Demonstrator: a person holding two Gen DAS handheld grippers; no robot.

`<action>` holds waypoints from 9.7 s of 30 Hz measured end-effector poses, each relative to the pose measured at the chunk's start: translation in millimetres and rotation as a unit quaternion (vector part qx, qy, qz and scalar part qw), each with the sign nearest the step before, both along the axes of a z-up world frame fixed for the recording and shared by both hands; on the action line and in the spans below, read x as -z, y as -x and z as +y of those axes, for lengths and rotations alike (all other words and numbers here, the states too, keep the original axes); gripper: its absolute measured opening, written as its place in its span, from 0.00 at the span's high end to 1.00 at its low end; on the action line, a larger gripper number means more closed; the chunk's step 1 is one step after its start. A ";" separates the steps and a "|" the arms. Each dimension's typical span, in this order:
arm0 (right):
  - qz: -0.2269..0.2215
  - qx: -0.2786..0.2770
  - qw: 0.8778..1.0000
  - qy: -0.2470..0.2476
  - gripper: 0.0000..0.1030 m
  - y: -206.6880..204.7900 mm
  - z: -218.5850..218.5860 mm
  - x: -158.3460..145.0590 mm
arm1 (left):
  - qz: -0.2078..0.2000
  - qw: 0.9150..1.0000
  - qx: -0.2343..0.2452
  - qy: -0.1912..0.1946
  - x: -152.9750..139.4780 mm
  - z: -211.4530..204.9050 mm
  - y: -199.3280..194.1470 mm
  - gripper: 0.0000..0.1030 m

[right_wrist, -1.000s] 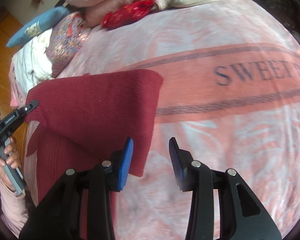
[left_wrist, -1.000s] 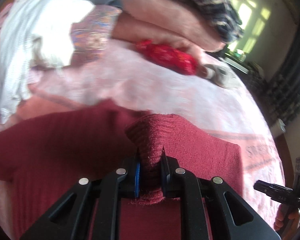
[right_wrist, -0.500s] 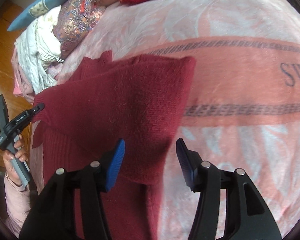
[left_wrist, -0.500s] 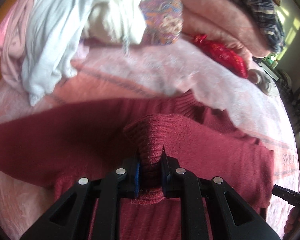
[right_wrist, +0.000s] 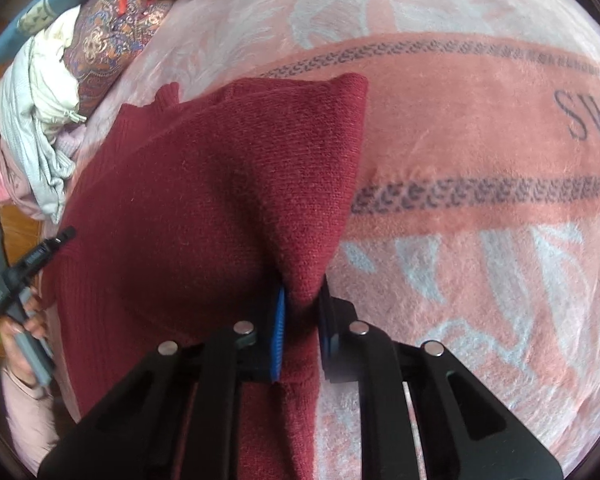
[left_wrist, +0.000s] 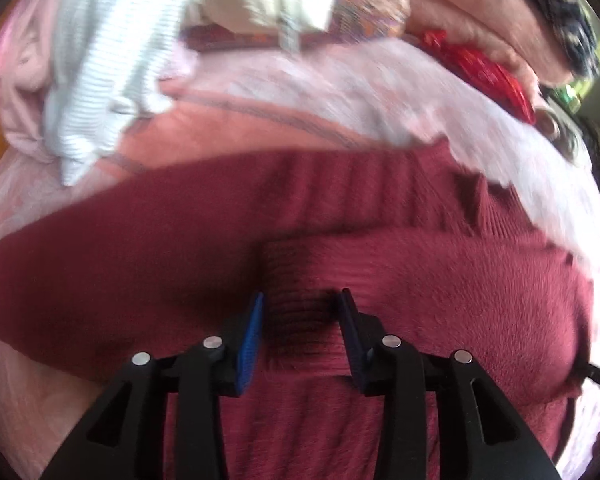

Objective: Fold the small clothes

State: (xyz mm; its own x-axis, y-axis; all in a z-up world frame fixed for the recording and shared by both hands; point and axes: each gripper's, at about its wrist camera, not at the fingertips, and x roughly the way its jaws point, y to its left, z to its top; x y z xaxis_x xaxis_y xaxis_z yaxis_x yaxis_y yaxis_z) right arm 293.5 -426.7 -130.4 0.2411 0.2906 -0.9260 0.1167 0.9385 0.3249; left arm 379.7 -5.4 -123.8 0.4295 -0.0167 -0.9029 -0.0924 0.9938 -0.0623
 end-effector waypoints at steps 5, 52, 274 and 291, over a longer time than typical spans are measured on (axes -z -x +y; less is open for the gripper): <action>-0.003 -0.005 1.000 0.007 0.89 3.2 1.3 -3.7 | -0.035 0.999 -0.008 0.002 -34.2 32.8 10.1 0.62; -0.008 -0.155 0.988 0.017 0.66 -56.3 315.7 -30.2 | 0.043 0.988 -0.136 -0.056 -12.2 319.9 75.9 0.10; 0.026 -0.104 0.994 0.032 0.57 296.3 48.5 -50.9 | 0.073 0.986 0.105 -0.107 -9.8 109.4 280.5 0.17; 0.122 -0.019 0.992 0.002 0.54 319.1 73.1 -2.5 | 0.123 0.984 0.107 -0.069 24.8 134.5 312.1 0.15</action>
